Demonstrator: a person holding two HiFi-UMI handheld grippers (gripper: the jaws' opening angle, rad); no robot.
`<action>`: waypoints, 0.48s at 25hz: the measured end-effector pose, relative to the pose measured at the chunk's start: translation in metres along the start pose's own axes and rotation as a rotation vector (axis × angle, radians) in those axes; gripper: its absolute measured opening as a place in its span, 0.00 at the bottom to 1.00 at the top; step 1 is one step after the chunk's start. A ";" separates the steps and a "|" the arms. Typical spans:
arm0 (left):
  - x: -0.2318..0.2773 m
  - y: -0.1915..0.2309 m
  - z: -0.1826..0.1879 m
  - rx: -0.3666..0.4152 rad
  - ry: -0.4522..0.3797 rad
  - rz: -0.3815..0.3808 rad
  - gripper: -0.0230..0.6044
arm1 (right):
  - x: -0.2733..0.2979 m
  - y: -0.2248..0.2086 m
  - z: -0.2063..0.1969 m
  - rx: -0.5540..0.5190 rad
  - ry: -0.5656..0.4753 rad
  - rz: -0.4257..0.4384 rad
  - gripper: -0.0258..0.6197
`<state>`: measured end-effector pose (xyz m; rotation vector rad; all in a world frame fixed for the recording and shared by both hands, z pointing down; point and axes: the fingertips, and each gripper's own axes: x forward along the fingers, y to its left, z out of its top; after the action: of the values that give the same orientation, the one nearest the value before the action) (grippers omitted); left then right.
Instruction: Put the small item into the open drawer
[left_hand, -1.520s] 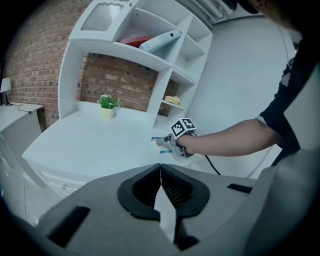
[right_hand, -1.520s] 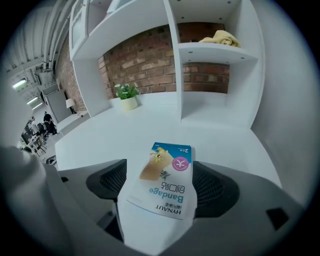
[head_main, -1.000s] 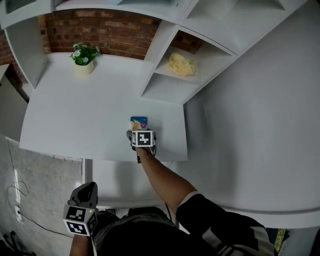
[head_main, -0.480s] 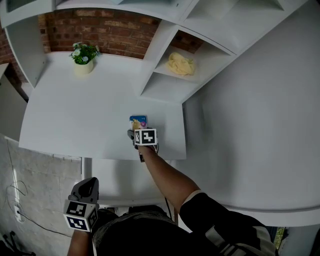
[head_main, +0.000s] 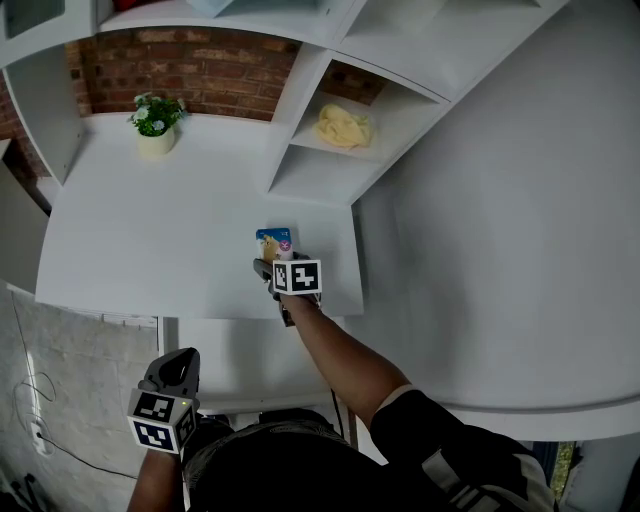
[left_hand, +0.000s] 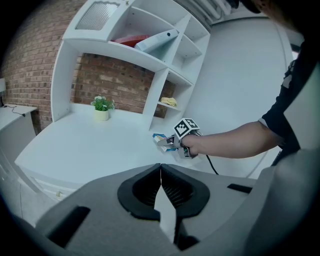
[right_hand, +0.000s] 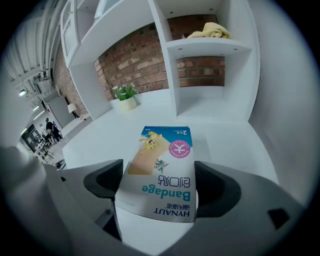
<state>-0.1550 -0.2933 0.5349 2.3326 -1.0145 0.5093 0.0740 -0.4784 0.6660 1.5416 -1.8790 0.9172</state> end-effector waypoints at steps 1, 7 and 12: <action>0.001 -0.002 0.001 0.003 0.000 -0.006 0.07 | -0.006 -0.001 0.001 0.002 -0.009 0.005 0.71; 0.008 -0.012 0.006 0.008 -0.007 -0.039 0.07 | -0.041 -0.003 0.007 0.032 -0.069 0.038 0.71; 0.009 -0.019 0.008 0.019 -0.014 -0.048 0.07 | -0.075 0.001 0.011 0.064 -0.131 0.075 0.71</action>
<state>-0.1339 -0.2924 0.5267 2.3744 -0.9608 0.4869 0.0881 -0.4407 0.6012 1.6130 -2.0293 0.9378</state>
